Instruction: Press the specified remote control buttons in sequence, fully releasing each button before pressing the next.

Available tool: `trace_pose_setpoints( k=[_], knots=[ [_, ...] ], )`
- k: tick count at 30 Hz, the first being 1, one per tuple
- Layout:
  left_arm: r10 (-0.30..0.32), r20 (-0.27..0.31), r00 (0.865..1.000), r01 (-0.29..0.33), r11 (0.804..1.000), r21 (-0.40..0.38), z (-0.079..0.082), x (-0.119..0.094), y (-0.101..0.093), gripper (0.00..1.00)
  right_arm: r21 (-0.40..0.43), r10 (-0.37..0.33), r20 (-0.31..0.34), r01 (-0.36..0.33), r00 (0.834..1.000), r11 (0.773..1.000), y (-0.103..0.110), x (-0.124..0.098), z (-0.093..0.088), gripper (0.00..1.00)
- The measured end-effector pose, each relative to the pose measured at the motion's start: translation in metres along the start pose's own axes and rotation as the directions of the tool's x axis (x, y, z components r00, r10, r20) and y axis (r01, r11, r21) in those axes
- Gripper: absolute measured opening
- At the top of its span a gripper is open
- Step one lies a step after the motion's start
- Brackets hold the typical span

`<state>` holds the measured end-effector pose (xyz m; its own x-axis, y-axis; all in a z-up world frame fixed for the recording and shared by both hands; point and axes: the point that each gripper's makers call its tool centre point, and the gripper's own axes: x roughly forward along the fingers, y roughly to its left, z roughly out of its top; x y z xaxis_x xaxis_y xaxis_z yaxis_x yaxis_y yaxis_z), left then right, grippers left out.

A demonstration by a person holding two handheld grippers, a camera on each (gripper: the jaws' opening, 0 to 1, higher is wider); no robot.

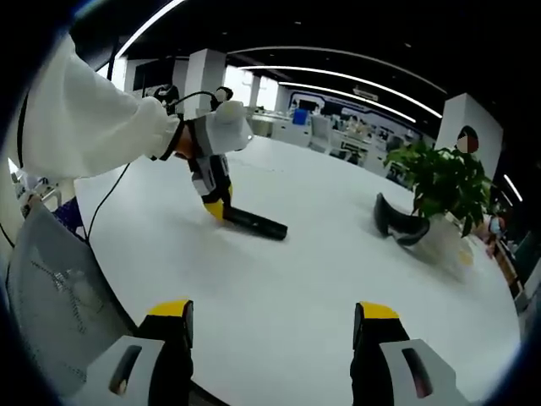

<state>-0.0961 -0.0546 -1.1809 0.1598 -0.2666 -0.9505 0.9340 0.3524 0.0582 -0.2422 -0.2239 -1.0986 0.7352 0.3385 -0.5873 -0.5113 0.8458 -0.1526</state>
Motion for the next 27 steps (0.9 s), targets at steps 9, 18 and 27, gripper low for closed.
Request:
trace_pose_setpoints(
  k=[9, 18, 27],
  knots=[
    [-0.01, 0.009, 1.0, 0.01, 1.0, 0.027, -0.006, -0.008, -0.028, 0.21, -0.006, 0.013, 0.006, -0.013, 1.0, 1.0, 0.003, -0.001, 0.002, 0.76],
    [-0.018, 0.027, 0.999, 0.017, 1.0, 0.022, -0.009, -0.012, -0.062, 0.22, 0.0, 0.016, 0.026, -0.016, 1.0, 1.0, 0.003, -0.003, 0.005, 0.74],
    [-0.019, 0.018, 1.0, 0.018, 0.999, 0.043, -0.019, -0.018, -0.096, 0.22, 0.003, 0.024, 0.042, -0.024, 0.999, 1.0, 0.005, -0.004, 0.008, 0.7]
  ],
)
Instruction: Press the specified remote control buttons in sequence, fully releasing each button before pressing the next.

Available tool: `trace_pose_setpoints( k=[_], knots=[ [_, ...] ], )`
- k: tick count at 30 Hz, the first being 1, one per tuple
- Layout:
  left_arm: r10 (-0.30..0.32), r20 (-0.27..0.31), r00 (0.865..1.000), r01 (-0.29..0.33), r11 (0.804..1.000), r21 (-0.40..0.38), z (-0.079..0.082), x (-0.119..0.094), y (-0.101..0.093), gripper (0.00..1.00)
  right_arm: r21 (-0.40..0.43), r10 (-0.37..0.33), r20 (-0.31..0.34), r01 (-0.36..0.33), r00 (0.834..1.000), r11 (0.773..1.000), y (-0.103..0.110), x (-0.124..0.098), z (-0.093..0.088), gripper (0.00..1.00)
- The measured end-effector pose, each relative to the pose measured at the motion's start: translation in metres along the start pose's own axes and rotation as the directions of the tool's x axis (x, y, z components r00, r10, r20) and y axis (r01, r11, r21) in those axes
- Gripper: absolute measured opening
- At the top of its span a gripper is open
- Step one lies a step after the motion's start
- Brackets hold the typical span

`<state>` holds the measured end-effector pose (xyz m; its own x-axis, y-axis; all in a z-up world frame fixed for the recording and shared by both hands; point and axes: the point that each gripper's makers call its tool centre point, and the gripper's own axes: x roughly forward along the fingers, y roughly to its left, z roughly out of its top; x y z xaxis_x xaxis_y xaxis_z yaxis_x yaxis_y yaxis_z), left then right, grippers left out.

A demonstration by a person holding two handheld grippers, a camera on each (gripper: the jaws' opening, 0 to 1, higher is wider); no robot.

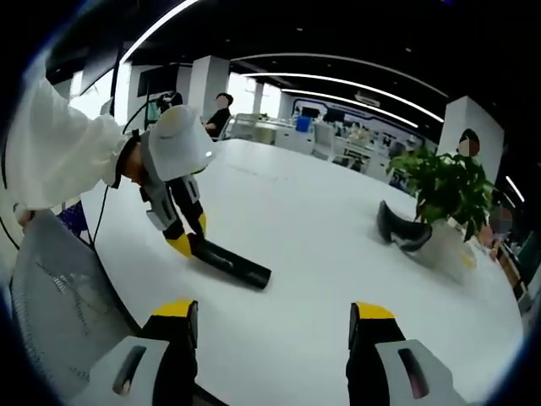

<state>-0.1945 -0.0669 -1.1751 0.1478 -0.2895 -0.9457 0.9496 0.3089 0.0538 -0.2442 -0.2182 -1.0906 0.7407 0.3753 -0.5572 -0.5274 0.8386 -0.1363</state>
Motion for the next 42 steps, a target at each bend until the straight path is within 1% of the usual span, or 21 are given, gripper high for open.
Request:
trace_pose_setpoints(
  k=[2, 6, 8, 11, 15, 17, 20, 22, 24, 26, 30, 31, 32, 34, 37, 38, 40, 41, 42],
  knots=[
    [-0.004, 0.0, 1.0, 0.004, 1.0, -0.013, -0.002, -0.001, -0.006, 0.22, 0.003, 0.001, 0.015, -0.001, 1.0, 1.0, 0.0, -0.002, 0.003, 0.68],
    [-0.007, 0.003, 1.0, 0.007, 1.0, -0.026, -0.004, -0.003, -0.016, 0.22, 0.013, 0.004, 0.021, -0.004, 1.0, 1.0, 0.0, -0.002, 0.004, 0.65],
    [-0.003, 0.0, 1.0, 0.003, 1.0, -0.022, -0.006, -0.005, -0.023, 0.22, 0.018, 0.014, 0.02, -0.014, 1.0, 1.0, 0.002, -0.002, 0.003, 0.62],
    [-0.015, 0.009, 1.0, 0.016, 0.999, -0.051, -0.007, -0.007, -0.034, 0.22, 0.02, 0.021, 0.027, -0.021, 0.999, 1.0, 0.003, -0.003, 0.005, 0.58],
    [-0.018, 0.02, 1.0, 0.019, 0.998, -0.064, -0.009, -0.007, -0.05, 0.22, 0.029, 0.026, 0.032, -0.027, 0.999, 0.999, 0.003, -0.004, 0.006, 0.54],
    [-0.02, 0.017, 1.0, 0.021, 0.997, -0.075, -0.011, -0.006, -0.057, 0.22, 0.035, 0.033, 0.034, -0.034, 0.999, 0.999, 0.004, -0.004, 0.006, 0.51],
    [-0.018, 0.023, 1.0, 0.02, 0.996, -0.087, -0.011, -0.006, -0.065, 0.22, 0.039, 0.045, 0.035, -0.046, 0.998, 0.998, 0.006, -0.004, 0.006, 0.46],
    [-0.003, 0.024, 1.0, 0.005, 0.996, -0.09, -0.012, -0.007, -0.068, 0.22, 0.049, 0.074, 0.033, -0.076, 0.997, 0.996, 0.011, -0.004, 0.006, 0.42],
    [0.011, 0.019, 1.0, -0.009, 0.996, -0.093, -0.014, -0.006, -0.072, 0.22, 0.048, 0.073, 0.033, -0.074, 0.997, 0.996, 0.01, -0.004, 0.006, 0.4],
    [0.008, 0.011, 1.0, -0.007, 0.995, -0.099, -0.017, -0.006, -0.077, 0.22, 0.048, 0.064, 0.033, -0.066, 0.997, 0.997, 0.009, -0.004, 0.006, 0.39],
    [-0.003, 0.018, 1.0, 0.005, 0.993, -0.116, -0.021, -0.003, -0.087, 0.22, 0.089, 0.085, 0.039, -0.088, 0.996, 0.992, 0.009, -0.005, 0.007, 0.34],
    [-0.006, 0.017, 1.0, 0.008, 0.993, -0.121, -0.021, -0.003, -0.089, 0.22, 0.095, 0.094, 0.035, -0.096, 0.995, 0.991, 0.009, -0.005, 0.006, 0.31],
    [-0.004, 0.028, 1.0, 0.008, 0.991, -0.133, -0.02, -0.002, -0.09, 0.22, 0.107, 0.116, 0.024, -0.117, 0.993, 0.987, 0.012, -0.004, 0.004, 0.27],
    [-0.006, 0.03, 1.0, 0.01, 0.99, -0.141, -0.019, -0.001, -0.094, 0.22, 0.111, 0.116, 0.017, -0.118, 0.993, 0.987, 0.012, -0.004, 0.004, 0.21],
    [-0.005, 0.034, 0.999, 0.01, 0.989, -0.146, -0.018, 0.001, -0.098, 0.22, 0.137, 0.169, -0.011, -0.166, 0.985, 0.976, 0.02, -0.002, 0.002, 0.16],
    [-0.009, 0.037, 0.999, 0.015, 0.989, -0.144, -0.017, 0.002, -0.101, 0.22, 0.144, 0.19, -0.029, -0.184, 0.981, 0.972, 0.024, 0.0, 0.0, 0.14],
    [-0.004, 0.033, 0.999, 0.008, 0.991, -0.136, -0.017, 0.004, -0.103, 0.22, 0.181, 0.259, -0.084, -0.241, 0.962, 0.954, 0.035, 0.002, -0.008, 0.09],
    [0.003, 0.027, 1.0, 0.0, 0.991, -0.132, -0.018, 0.005, -0.103, 0.22, 0.211, 0.276, -0.116, -0.248, 0.954, 0.945, 0.037, 0.004, -0.012, 0.07],
    [0.015, 0.016, 1.0, -0.013, 0.992, -0.124, -0.019, 0.006, -0.103, 0.22, 0.22, 0.272, -0.153, -0.235, 0.95, 0.947, 0.036, 0.009, -0.016, 0.05]
  ],
)
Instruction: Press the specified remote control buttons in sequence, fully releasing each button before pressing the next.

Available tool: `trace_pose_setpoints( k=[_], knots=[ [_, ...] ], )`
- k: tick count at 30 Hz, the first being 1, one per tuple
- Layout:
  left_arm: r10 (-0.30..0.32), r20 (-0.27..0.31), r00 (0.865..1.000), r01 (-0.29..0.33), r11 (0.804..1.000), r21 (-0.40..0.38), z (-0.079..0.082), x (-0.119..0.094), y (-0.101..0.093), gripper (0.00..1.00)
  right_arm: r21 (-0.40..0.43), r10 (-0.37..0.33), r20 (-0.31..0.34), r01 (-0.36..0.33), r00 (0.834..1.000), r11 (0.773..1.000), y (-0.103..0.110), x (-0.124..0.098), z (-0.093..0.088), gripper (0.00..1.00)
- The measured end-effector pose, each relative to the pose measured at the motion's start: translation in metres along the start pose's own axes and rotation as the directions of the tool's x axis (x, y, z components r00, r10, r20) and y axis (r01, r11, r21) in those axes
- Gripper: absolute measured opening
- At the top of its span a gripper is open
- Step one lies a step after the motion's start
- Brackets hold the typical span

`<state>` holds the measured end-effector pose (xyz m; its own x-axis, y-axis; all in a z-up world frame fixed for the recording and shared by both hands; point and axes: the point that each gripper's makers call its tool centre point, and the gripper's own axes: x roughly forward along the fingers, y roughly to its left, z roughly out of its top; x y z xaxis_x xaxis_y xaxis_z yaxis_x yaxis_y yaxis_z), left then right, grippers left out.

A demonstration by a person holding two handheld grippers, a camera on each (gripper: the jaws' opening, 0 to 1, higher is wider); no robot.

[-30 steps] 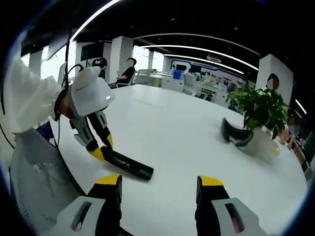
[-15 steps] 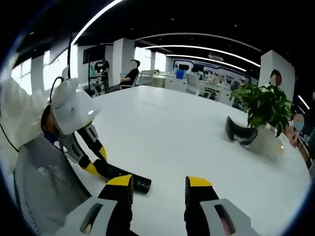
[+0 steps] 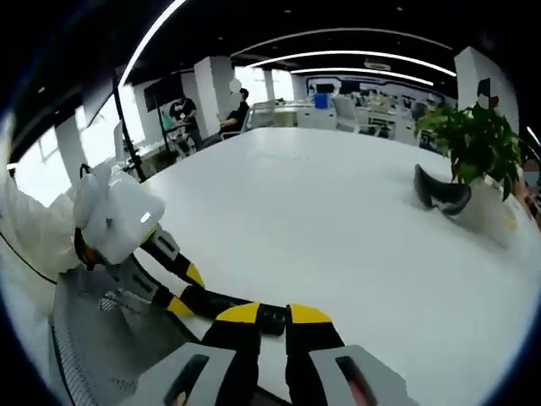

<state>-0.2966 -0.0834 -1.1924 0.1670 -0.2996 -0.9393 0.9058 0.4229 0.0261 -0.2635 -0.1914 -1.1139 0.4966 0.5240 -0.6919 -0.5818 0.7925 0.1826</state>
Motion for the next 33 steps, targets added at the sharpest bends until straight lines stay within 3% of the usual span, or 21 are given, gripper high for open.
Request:
trace_pose_setpoints(
  k=[2, 6, 10, 17, 23, 24, 25, 27, 33],
  knots=[
    [-0.005, -0.003, 1.0, 0.005, 1.0, -0.009, 0.0, 0.001, -0.001, 0.22, 0.0, 0.002, -0.034, -0.002, 0.999, 1.0, -0.002, 0.005, -0.001, 0.02],
    [-0.004, 0.004, 1.0, 0.004, 1.0, -0.019, 0.0, 0.001, -0.001, 0.22, 0.02, 0.009, -0.015, -0.009, 1.0, 1.0, -0.004, 0.011, 0.011, 0.0],
    [-0.011, 0.007, 1.0, 0.011, 1.0, -0.007, 0.0, 0.002, -0.001, 0.23, 0.044, 0.002, -0.049, 0.0, 0.999, 0.999, -0.015, 0.023, 0.015, 0.0],
    [-0.018, 0.024, 1.0, 0.018, 1.0, -0.02, -0.001, 0.002, -0.001, 0.23, 0.142, 0.019, -0.074, -0.008, 0.997, 0.99, -0.027, 0.041, 0.014, 0.0],
    [0.0, 0.162, 0.987, 0.008, 0.999, -0.046, -0.002, 0.0, -0.001, 0.24, 0.236, 0.099, -0.08, -0.078, 0.992, 0.969, -0.016, 0.055, -0.011, 0.0],
    [0.005, 0.177, 0.984, 0.005, 0.999, -0.053, -0.002, 0.0, -0.001, 0.24, 0.26, 0.118, -0.17, -0.071, 0.978, 0.963, -0.015, 0.053, -0.022, 0.0],
    [0.006, 0.185, 0.983, 0.004, 0.999, -0.053, -0.002, 0.0, -0.001, 0.24, 0.25, 0.106, -0.175, -0.06, 0.979, 0.966, -0.018, 0.053, -0.02, 0.0],
    [0.008, 0.202, 0.979, 0.004, 0.998, -0.056, -0.002, 0.0, -0.002, 0.24, 0.228, 0.092, -0.125, -0.062, 0.988, 0.972, -0.019, 0.054, -0.014, 0.0],
    [0.02, 0.272, 0.962, 0.0, 0.997, -0.075, -0.001, 0.0, -0.001, 0.24, 0.242, 0.096, -0.187, -0.049, 0.978, 0.969, -0.02, 0.058, -0.027, 0.0]
  ],
)
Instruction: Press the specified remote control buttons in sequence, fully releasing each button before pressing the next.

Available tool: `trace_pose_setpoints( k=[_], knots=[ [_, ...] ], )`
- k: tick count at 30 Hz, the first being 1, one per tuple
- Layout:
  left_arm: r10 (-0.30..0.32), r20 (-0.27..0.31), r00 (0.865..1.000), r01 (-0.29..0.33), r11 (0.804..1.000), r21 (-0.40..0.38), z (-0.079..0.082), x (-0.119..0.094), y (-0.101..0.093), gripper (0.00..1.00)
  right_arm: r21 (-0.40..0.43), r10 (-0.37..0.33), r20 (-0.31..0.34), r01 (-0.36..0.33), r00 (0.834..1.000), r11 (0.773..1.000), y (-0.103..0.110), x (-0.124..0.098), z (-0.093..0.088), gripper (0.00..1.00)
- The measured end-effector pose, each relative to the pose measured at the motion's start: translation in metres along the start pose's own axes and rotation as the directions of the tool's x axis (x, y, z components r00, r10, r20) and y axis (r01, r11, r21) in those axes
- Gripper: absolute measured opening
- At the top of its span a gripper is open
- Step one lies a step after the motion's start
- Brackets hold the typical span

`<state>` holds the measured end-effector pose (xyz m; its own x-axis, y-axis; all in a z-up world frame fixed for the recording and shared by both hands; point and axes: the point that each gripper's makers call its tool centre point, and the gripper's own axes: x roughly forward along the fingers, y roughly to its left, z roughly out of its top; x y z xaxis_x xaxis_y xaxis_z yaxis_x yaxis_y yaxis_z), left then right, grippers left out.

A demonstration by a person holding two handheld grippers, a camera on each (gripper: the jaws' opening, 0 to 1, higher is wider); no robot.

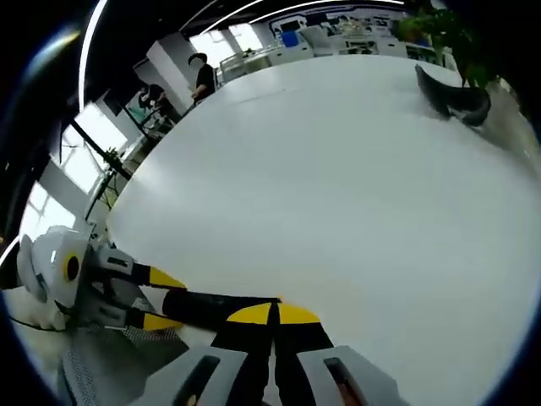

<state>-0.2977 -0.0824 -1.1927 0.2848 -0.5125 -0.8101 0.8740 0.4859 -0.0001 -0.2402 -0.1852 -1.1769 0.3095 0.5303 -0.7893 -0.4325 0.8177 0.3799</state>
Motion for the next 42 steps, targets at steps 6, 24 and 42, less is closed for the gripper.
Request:
trace_pose_setpoints(
  k=[6, 24, 42],
  knots=[
    [0.009, 0.065, 0.998, -0.007, 1.0, -0.02, 0.002, 0.001, 0.001, 0.24, -0.018, 0.017, -0.026, -0.018, 1.0, 1.0, 0.006, 0.002, -0.004, 0.0],
    [0.0, 0.101, 0.995, 0.001, 1.0, -0.008, 0.007, 0.002, 0.0, 0.25, 0.002, 0.052, -0.039, -0.052, 0.998, 0.999, 0.011, 0.006, -0.006, 0.0],
    [0.0, 0.105, 0.994, 0.001, 1.0, -0.01, 0.008, 0.003, 0.0, 0.24, 0.156, 0.081, 0.004, -0.081, 0.997, 0.984, 0.007, 0.005, -0.005, 0.0]
  ],
)
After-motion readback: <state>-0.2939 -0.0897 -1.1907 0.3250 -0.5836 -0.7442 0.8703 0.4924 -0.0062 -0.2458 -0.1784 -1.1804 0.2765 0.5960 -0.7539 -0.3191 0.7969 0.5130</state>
